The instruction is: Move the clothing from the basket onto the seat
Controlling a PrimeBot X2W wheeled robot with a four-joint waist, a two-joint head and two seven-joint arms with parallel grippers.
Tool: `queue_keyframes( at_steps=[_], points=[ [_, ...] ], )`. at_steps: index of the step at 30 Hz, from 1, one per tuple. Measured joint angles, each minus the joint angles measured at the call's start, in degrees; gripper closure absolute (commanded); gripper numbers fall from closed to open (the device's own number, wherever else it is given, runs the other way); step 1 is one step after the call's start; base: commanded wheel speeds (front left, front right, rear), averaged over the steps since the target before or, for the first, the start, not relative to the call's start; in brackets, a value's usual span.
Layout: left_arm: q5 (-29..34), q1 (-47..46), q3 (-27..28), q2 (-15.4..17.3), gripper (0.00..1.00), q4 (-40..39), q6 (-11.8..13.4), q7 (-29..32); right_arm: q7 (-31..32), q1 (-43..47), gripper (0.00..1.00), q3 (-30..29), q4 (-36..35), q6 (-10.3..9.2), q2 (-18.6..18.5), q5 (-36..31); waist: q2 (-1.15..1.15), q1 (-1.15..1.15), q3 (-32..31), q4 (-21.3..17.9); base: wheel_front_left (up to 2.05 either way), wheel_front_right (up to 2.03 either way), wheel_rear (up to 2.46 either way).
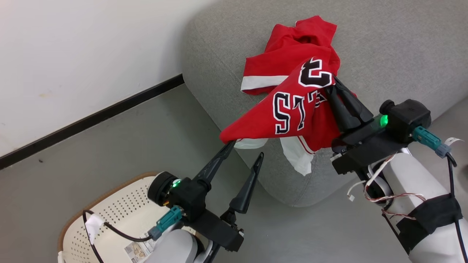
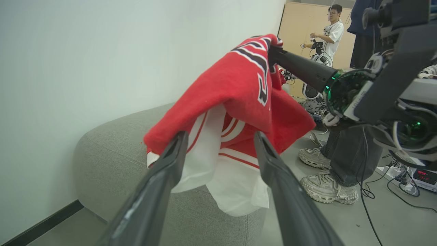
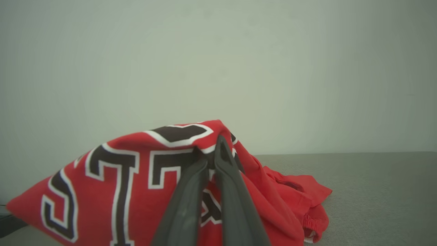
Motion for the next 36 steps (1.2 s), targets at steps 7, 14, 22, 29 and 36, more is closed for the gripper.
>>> queue_keyframes(
  at_steps=[7, 14, 22, 29, 36],
  points=[
    [0.0, -1.2, -1.6, -0.1, 0.0, 0.4, 0.0, 0.0, 0.0, -0.2, 1.0, -3.9, -0.8, -0.67, -2.0, -0.6, 0.0, 0.0, 1.2, 0.3, 0.0, 0.0, 0.0],
    [0.4, -1.4, -1.8, 0.0, 0.0, 0.5, 0.0, 0.0, 0.0, -3.1, 1.0, -7.6, -1.1, -1.16, -4.5, -1.1, 0.0, 0.0, 2.9, 1.4, 0.0, 0.0, 0.0],
    [1.1, -3.0, -1.8, 0.3, 0.0, 0.4, 0.0, 0.0, 0.0, -7.5, 1.0, -11.4, -1.5, -1.52, -7.0, -2.0, 0.0, 0.0, 6.7, 2.8, 0.0, 0.0, 0.0],
    [1.5, -5.5, -2.5, 1.8, 0.0, 0.0, 0.0, 0.0, 0.0, -12.1, 1.0, -13.8, -1.3, -1.68, -7.6, -2.1, 0.0, 0.01, 11.2, 4.0, 0.0, 0.0, 0.0],
    [1.9, -9.1, -4.3, 3.3, 0.0, -0.2, 0.0, 0.0, 0.0, -17.7, 1.0, -19.1, -0.5, -3.71, -10.6, -2.6, 0.01, 0.01, 16.4, 5.6, 0.0, 0.0, 0.0]
  ],
)
